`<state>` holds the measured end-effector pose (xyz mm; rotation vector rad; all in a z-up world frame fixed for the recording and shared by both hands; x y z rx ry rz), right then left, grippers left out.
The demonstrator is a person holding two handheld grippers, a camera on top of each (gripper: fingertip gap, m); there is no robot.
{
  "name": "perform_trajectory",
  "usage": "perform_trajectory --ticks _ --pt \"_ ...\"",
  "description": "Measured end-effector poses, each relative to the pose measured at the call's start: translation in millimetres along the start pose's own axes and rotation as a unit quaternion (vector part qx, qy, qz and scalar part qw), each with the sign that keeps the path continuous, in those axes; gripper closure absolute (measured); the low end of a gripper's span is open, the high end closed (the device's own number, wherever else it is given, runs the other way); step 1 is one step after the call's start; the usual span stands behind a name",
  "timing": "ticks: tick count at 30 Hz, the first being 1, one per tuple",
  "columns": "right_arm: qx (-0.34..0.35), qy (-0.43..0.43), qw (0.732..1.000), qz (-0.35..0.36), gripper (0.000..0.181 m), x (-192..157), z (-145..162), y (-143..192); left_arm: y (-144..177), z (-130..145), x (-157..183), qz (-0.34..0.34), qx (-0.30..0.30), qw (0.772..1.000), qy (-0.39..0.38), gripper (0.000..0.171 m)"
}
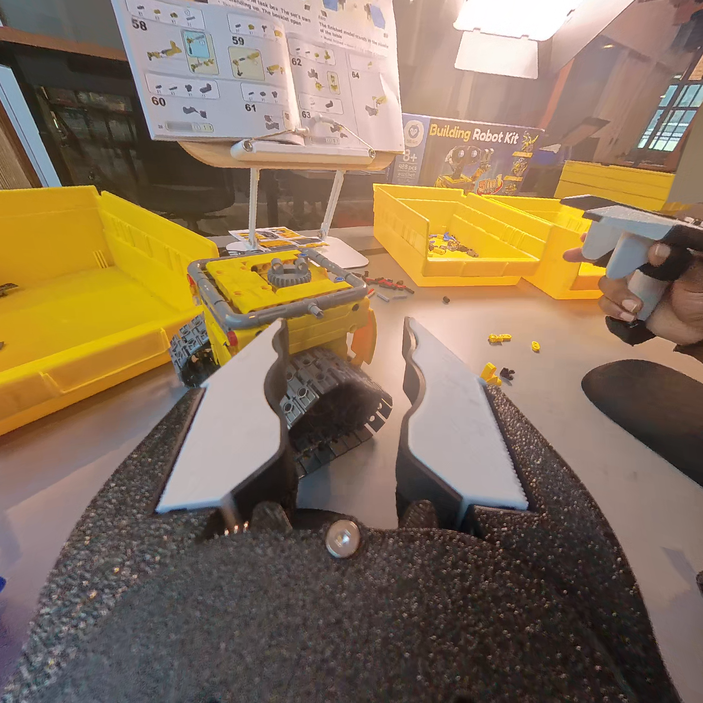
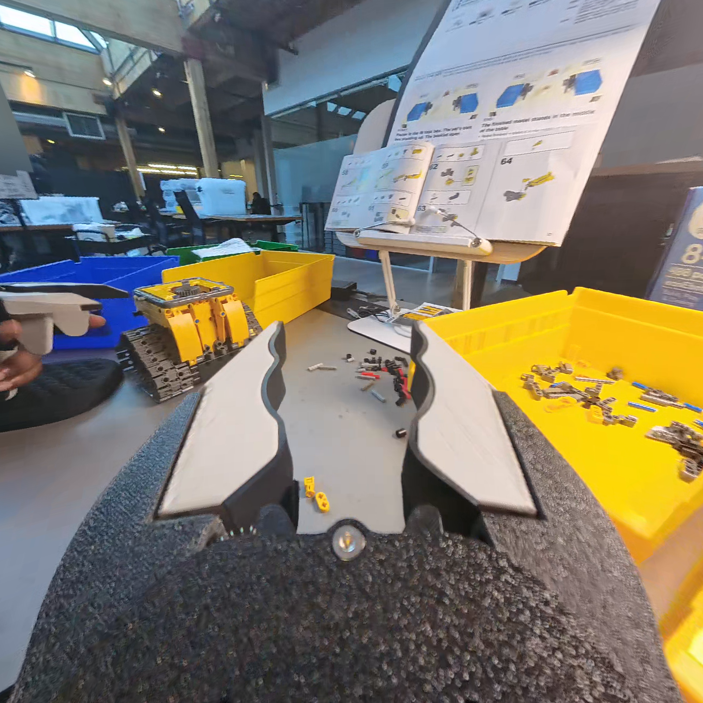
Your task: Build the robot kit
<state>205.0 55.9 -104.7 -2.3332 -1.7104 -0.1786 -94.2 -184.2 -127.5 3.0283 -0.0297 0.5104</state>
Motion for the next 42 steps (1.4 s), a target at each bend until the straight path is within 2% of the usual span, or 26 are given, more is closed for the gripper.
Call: perform_trajectory --ticks 3,5,7,9,11,13,14,16,18,20,22,24,28,30,31,34,35,37,41,42 --pt "-0.003 0.011 1.000 0.018 0.115 2.9 -1.1 4.6 10.7 -11.5 0.7 0.005 0.035 0.999 -0.006 0.115" --pt "-0.004 0.012 1.000 0.019 0.116 3.2 -1.7 5.5 25.6 -30.1 -3.0 -0.015 0.053 0.998 -0.030 0.114" --pt "-0.004 0.011 1.000 0.015 0.118 2.2 -2.1 4.8 50.2 -59.5 -13.3 -0.057 0.074 0.993 -0.075 0.114" --pt "-0.007 0.013 1.000 0.008 0.120 0.1 -2.1 2.8 80.8 -95.0 -34.7 -0.136 0.075 0.979 -0.132 0.115" --pt "-0.013 0.015 1.000 0.000 0.122 -2.5 -1.0 0.3 111.5 -130.5 -67.1 -0.228 0.046 0.955 -0.184 0.116" --pt "-0.018 0.018 1.000 -0.009 0.124 -6.0 0.1 -2.2 138.0 -160.8 -109.8 -0.315 -0.009 0.926 -0.209 0.117" --pt "-0.018 0.021 1.000 -0.012 0.125 -7.9 0.3 -2.8 147.6 -172.4 -132.7 -0.341 -0.041 0.916 -0.207 0.118" --pt "-0.024 0.028 0.999 -0.017 0.128 -11.1 1.2 -3.9 156.7 -182.9 -180.0 -0.353 -0.141 0.910 -0.167 0.120" --pt "-0.031 0.035 0.999 -0.021 0.129 -13.5 2.3 -4.9 158.3 -181.8 -227.1 -0.363 -0.243 0.889 -0.135 0.121" --pt "-0.033 0.037 0.998 -0.025 0.132 -15.5 2.8 -5.9 155.1 -168.4 -268.9 -0.372 -0.360 0.848 -0.114 0.124" --pt "-0.037 0.038 0.998 -0.028 0.133 -17.1 3.4 -7.3 145.3 -153.2 -298.0 -0.377 -0.439 0.808 -0.110 0.130" --pt "-0.040 0.042 0.998 -0.030 0.134 -18.5 4.4 -8.3 135.0 -135.0 -318.6 -0.377 -0.525 0.755 -0.108 0.132" --pt "-0.049 0.051 0.997 -0.034 0.137 -20.1 6.7 -8.4 123.4 -104.1 -351.7 -0.386 -0.660 0.630 -0.136 0.136" --pt "-0.053 0.053 0.997 -0.034 0.138 -19.7 8.8 -7.7 119.7 -93.6 -363.3 -0.391 -0.699 0.581 -0.146 0.138" --pt "-0.055 0.052 0.997 -0.034 0.139 -19.2 9.9 -7.3 118.6 -87.5 -366.5 -0.385 -0.717 0.565 -0.137 0.138" --pt "-0.058 0.048 0.997 -0.034 0.139 -17.9 12.3 -6.2 115.6 -75.9 -377.3 -0.381 -0.745 0.530 -0.137 0.136" --pt "-0.059 0.048 0.997 -0.034 0.139 -17.5 12.8 -6.0 114.8 -73.6 -379.9 -0.379 -0.750 0.525 -0.134 0.136" --pt "-0.061 0.046 0.996 -0.034 0.140 -16.7 14.3 -5.7 113.6 -68.6 -382.4 -0.363 -0.759 0.528 -0.110 0.137" --pt "-0.068 0.045 0.996 -0.036 0.140 -16.9 17.0 -6.2 114.5 -64.2 -380.2 -0.307 -0.779 0.542 -0.077 0.164" --pt "-0.069 0.045 0.996 -0.036 0.140 -17.2 17.3 -6.4 115.0 -64.4 -380.0 -0.300 -0.779 0.545 -0.079 0.164"
Point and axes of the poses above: each gripper's, where its closed fingertips meet, y back along the fingers, z out of its underside, x = y × z across the jaws, the point moved 8 cm from there along y, back along the fingers, and after that the axes turned 14 degrees about y, right-handed, at the moved point
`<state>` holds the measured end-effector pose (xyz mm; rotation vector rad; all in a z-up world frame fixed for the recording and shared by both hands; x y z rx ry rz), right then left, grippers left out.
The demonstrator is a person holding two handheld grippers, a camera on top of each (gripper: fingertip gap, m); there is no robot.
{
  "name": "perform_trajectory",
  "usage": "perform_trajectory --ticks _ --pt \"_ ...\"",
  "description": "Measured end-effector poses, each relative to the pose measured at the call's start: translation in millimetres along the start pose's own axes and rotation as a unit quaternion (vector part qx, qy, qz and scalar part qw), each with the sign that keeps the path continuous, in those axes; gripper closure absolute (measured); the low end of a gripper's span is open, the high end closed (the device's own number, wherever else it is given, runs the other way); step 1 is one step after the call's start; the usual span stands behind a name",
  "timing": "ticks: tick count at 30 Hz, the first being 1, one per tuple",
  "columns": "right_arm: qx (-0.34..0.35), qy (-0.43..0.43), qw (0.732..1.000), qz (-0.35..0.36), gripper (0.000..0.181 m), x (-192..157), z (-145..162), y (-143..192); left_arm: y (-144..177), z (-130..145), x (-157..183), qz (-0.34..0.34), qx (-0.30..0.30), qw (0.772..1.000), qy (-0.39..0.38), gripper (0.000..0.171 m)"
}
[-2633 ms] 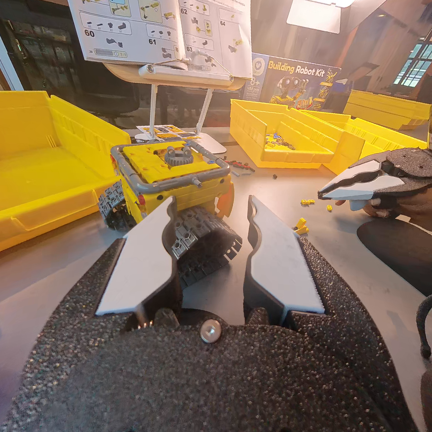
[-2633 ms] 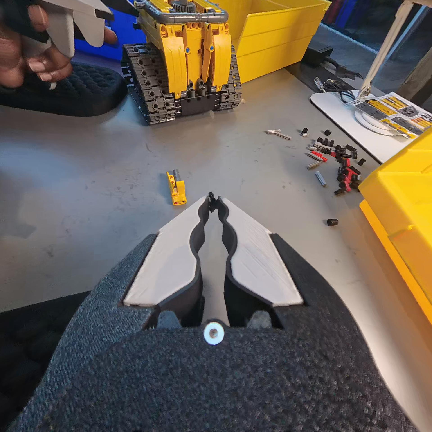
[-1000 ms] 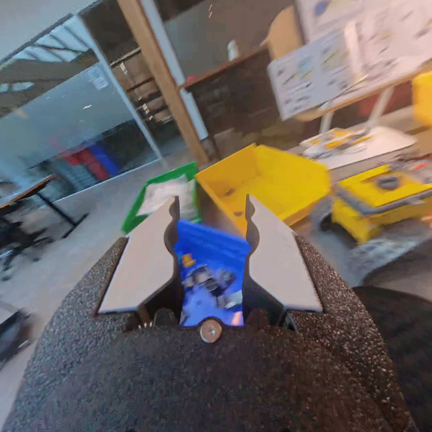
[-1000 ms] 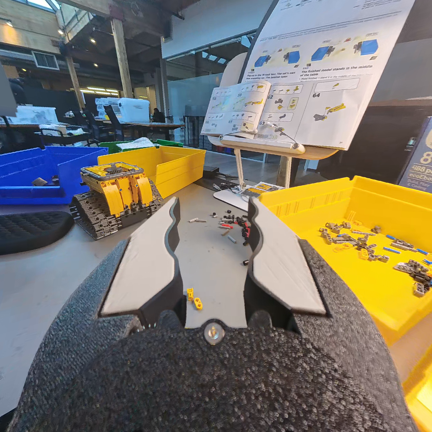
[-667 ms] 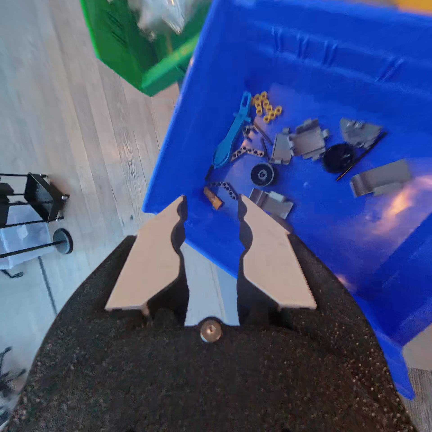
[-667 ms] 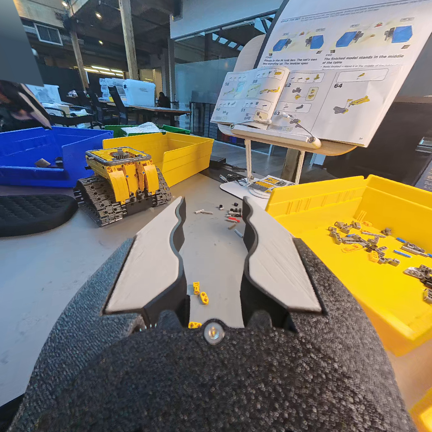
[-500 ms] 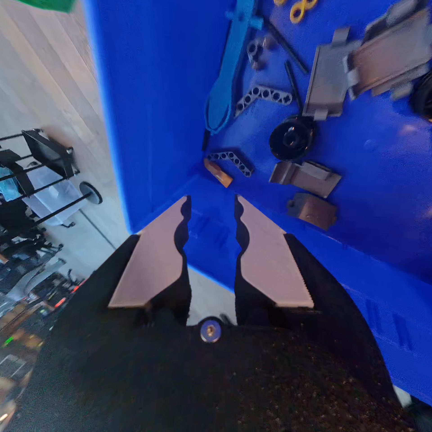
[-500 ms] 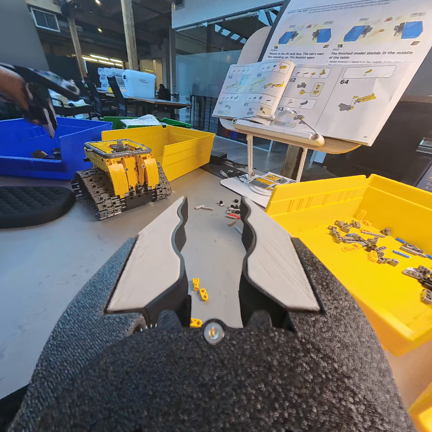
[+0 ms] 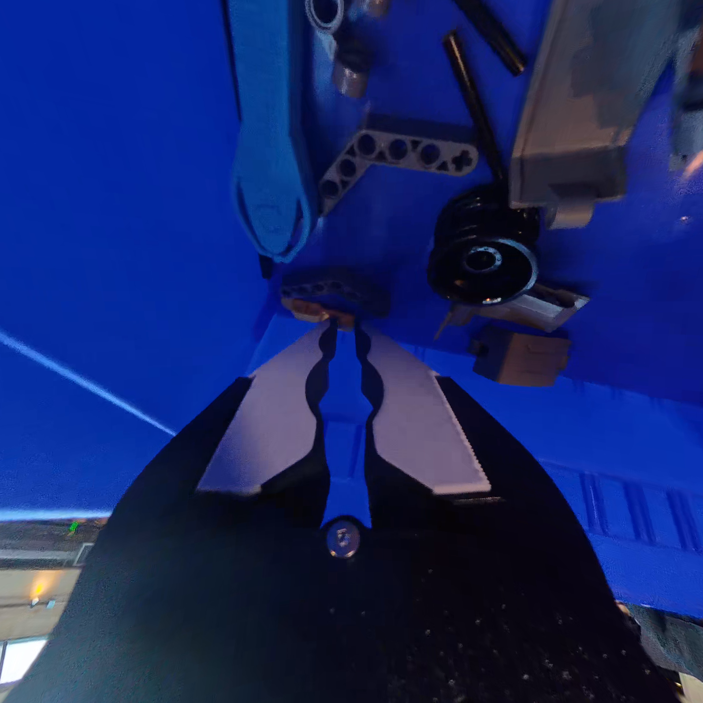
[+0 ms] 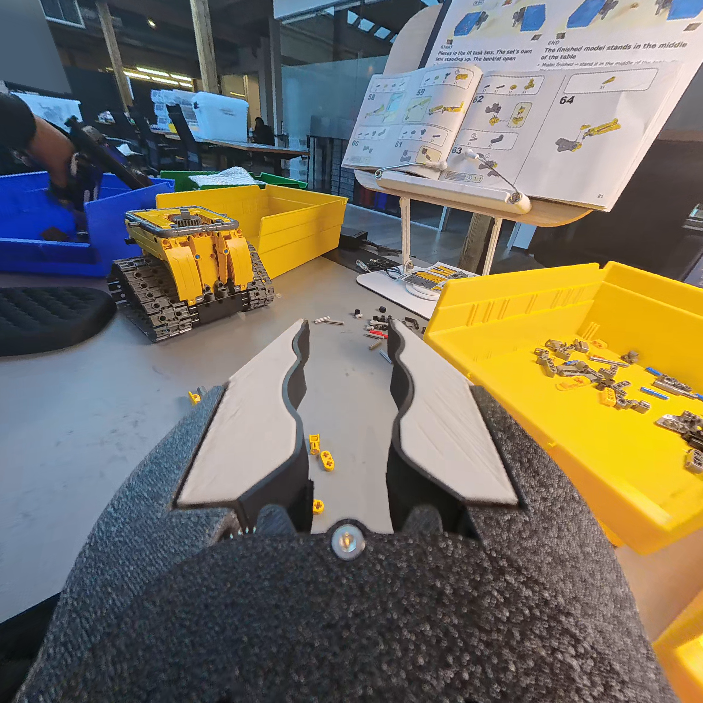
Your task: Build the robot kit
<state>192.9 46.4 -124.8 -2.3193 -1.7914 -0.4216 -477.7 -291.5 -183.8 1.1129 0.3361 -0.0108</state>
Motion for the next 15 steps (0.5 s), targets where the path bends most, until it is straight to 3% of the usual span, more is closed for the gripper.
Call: perform_trajectory --ticks 9,12,15 --pt "-0.005 0.001 1.000 -0.010 0.140 -2.9 1.7 -3.2 25.4 11.8 12.9 0.053 0.108 0.992 -0.034 0.164" --pt "-0.005 0.000 1.000 -0.010 0.140 -2.9 1.8 -2.5 51.7 31.6 9.8 0.037 0.144 0.988 -0.038 0.164" --pt "0.000 0.000 1.000 -0.009 0.140 -2.8 -0.2 -1.1 99.2 53.7 22.7 0.041 0.253 0.965 -0.050 0.165"
Point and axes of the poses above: each gripper's, where its closed fingertips meet, y back along the fingers, z out of its underside, x = y × z across the jaws, the point moved 8 cm from there along y, back along the fingers, and after that the axes turned 14 degrees about y, right-handed, at the moved point
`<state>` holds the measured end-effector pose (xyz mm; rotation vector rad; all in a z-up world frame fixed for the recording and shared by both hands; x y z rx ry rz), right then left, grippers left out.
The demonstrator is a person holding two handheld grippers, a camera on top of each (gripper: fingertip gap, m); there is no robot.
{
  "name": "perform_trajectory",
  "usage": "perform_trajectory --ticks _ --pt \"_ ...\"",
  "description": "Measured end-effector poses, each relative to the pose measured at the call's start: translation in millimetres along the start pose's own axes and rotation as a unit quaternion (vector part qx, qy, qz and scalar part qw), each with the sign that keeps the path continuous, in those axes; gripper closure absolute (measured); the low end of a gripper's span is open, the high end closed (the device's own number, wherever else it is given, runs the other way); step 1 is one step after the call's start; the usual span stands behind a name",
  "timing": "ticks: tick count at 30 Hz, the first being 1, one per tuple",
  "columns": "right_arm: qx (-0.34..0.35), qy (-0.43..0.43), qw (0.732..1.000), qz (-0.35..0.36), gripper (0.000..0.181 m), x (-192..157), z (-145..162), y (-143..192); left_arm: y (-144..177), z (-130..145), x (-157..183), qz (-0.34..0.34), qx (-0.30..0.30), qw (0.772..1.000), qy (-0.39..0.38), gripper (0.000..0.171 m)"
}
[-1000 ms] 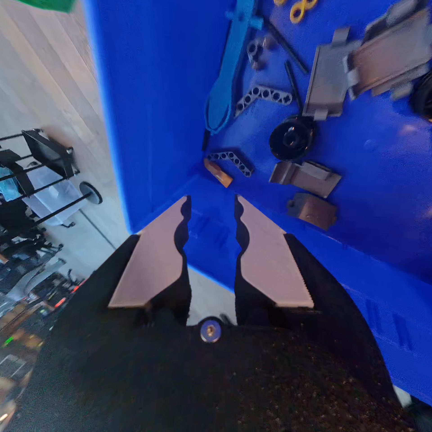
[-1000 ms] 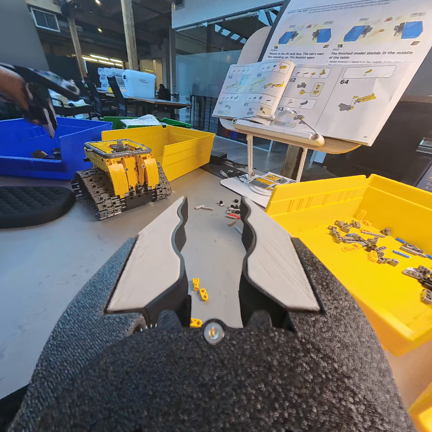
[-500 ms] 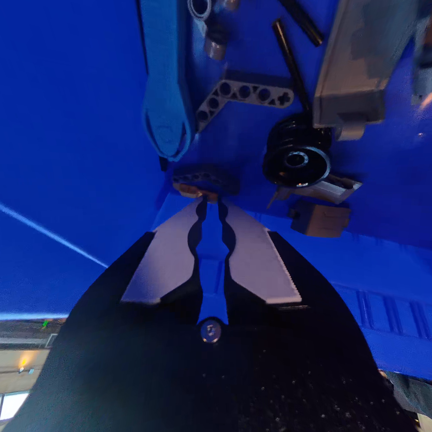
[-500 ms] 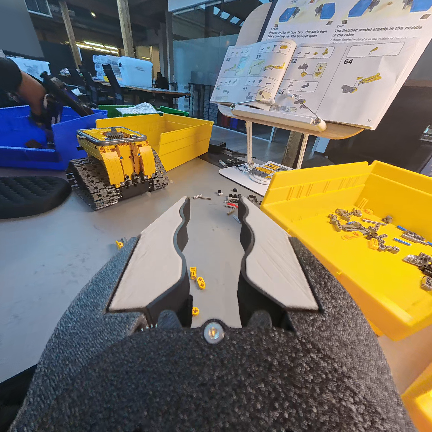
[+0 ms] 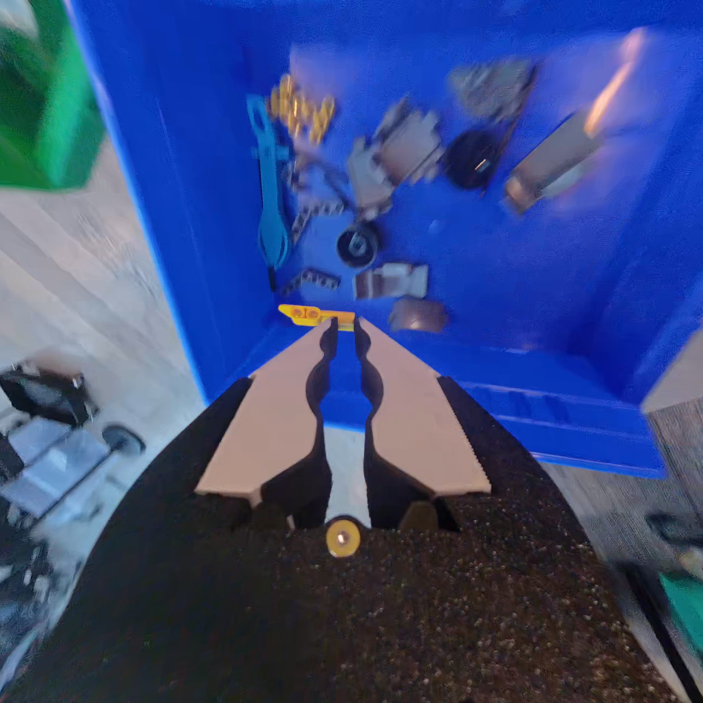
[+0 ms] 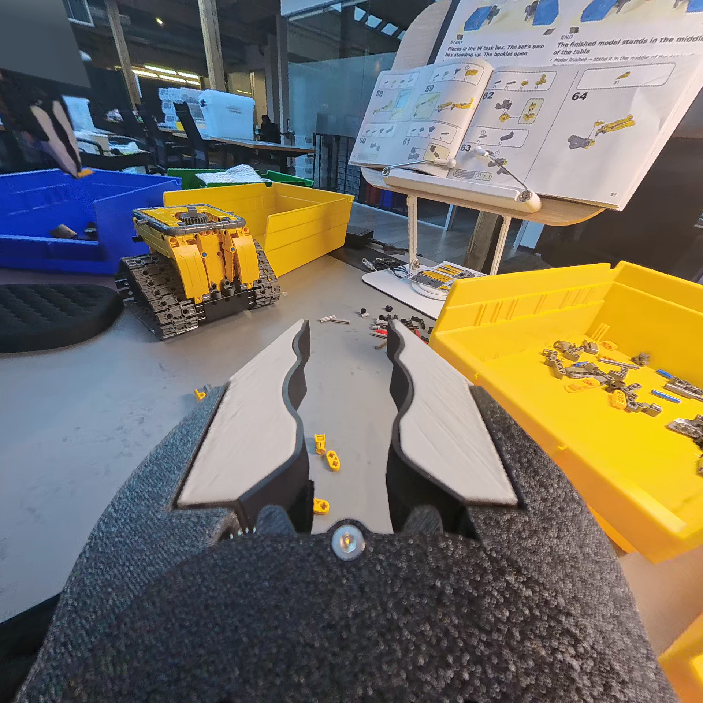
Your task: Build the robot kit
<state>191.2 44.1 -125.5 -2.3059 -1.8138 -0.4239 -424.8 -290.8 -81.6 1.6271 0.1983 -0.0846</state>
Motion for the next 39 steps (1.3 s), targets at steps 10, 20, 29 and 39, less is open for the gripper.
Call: perform_trajectory --ticks 10,20,29,39 --pt "0.041 0.058 0.993 -0.092 0.140 -39.4 -30.6 -15.0 83.7 -43.3 258.3 0.367 0.490 0.773 -0.165 0.165" --pt "0.050 -0.137 0.941 -0.306 0.140 -112.3 -76.6 -30.0 57.6 -87.8 424.2 0.361 0.614 0.673 -0.200 0.164" --pt "0.006 -0.287 0.885 -0.366 0.157 -124.1 -60.2 -46.5 48.7 -83.2 447.1 0.219 0.637 0.699 -0.240 0.165" --pt "-0.153 -0.092 0.908 -0.379 0.167 -115.9 -37.8 -46.8 34.3 -78.6 425.8 0.251 0.616 0.728 -0.166 0.149"
Point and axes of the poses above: each gripper's, where its closed fingertips meet, y back along the fingers, z out of its underside, x = y × z across the jaws, the point moved 8 cm from there along y, back along the fingers, and after that the axes turned 14 degrees about y, right-handed, at the moved point
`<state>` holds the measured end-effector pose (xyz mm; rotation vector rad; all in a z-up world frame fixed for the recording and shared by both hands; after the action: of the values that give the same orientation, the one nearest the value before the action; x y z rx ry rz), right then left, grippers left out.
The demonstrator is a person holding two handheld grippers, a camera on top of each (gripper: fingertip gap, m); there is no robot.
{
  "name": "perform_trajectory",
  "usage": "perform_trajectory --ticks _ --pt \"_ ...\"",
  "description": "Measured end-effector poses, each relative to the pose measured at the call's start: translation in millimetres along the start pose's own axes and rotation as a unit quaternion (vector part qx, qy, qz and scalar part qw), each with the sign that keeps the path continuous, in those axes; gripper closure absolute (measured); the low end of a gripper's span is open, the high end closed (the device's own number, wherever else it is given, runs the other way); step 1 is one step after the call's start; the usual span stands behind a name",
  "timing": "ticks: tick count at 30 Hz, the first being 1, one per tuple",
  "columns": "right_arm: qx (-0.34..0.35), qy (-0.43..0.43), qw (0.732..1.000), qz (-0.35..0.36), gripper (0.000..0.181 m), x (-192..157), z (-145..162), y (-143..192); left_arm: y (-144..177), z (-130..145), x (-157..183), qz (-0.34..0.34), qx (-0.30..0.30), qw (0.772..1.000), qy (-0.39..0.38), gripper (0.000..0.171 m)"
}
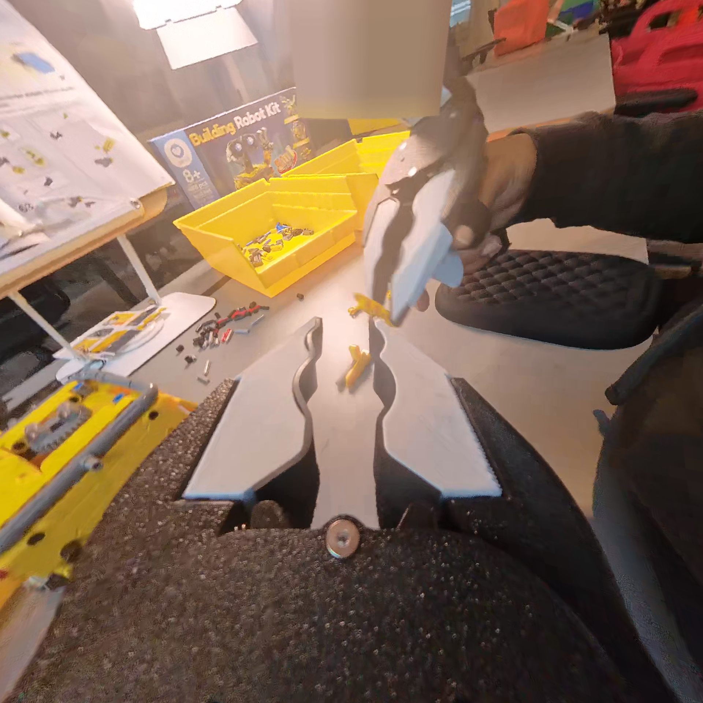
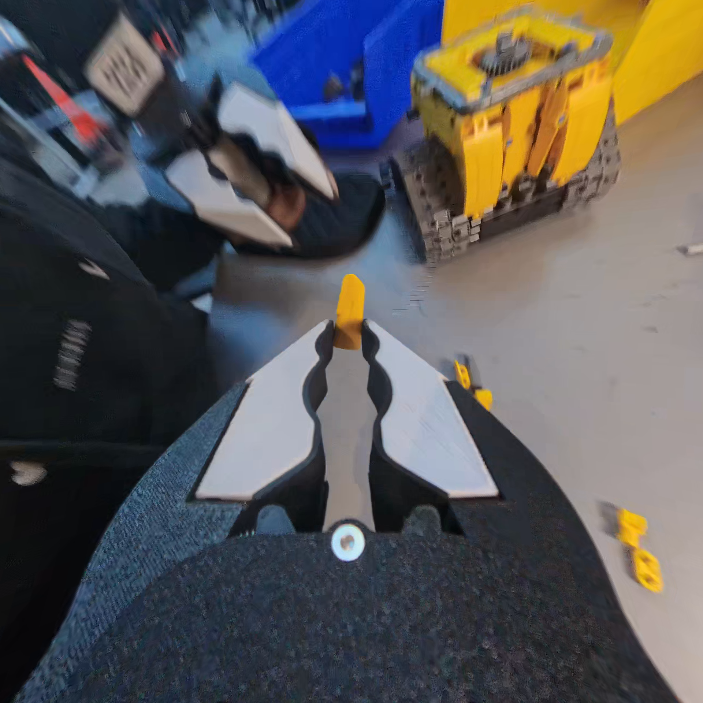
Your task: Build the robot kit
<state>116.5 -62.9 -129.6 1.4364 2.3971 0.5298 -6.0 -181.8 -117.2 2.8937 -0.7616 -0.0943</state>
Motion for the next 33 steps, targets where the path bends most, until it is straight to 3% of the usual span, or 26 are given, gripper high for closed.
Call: perform_trajectory --ticks 2,4,8,14,18,22,28,33 --pt "-0.143 0.071 0.987 0.017 0.167 2.0 18.3 -4.9 6.9 3.3 -7.3 -0.008 -0.002 0.999 0.034 0.146" --pt "-0.243 0.120 0.963 0.002 0.167 -0.4 32.1 -14.9 11.1 8.2 -10.7 -0.018 -0.011 0.999 0.046 0.146" --pt "-0.295 0.140 0.945 -0.029 0.167 -1.5 38.9 -37.1 12.7 18.2 -10.2 -0.028 -0.043 0.997 0.050 0.146" --pt "-0.260 0.143 0.955 -0.029 0.161 3.8 33.5 -34.4 12.5 25.7 -5.7 -0.029 -0.086 0.995 0.046 0.146" --pt "-0.170 0.142 0.975 0.012 0.153 5.6 30.5 -5.3 9.6 30.6 -5.8 -0.023 -0.113 0.992 0.049 0.145" --pt "-0.122 0.148 0.977 0.090 0.149 5.6 40.9 31.3 -3.3 39.4 -7.5 -0.010 -0.171 0.984 0.051 0.141" --pt "-0.114 0.098 0.977 0.151 0.148 5.9 69.8 64.9 -35.5 61.6 -7.6 0.044 -0.312 0.948 0.043 0.131" --pt "-0.113 0.103 0.977 0.146 0.148 3.4 74.1 61.9 -62.8 63.2 -3.8 0.085 -0.341 0.936 0.018 0.133"
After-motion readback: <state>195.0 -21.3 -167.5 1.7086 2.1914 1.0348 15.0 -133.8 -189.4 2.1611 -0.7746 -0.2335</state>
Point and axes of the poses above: each gripper's, where its closed fingertips meet, y back along the fingers, z out of its underside, x = y × z across the jaws, the point moved 8 cm from there along y, back along the fingers, and after that the axes turned 14 degrees about y, right-handed, at the moved point
